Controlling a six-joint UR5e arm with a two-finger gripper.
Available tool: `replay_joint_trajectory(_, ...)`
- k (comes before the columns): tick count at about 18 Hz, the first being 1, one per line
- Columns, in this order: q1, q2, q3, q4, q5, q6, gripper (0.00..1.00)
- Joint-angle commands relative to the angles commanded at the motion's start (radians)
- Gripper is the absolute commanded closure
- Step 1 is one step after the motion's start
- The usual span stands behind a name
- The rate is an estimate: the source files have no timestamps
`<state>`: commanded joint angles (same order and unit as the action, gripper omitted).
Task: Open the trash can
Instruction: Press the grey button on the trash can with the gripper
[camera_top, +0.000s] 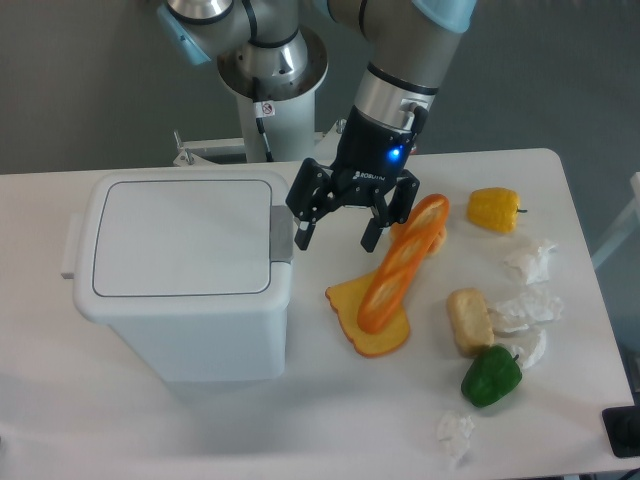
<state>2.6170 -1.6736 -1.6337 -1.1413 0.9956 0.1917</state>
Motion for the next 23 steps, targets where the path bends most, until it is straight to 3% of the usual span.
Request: replay_joint_trajectory(23, 0.0, 0.005, -0.021, 0.003, -0.002, 0.008, 0.0)
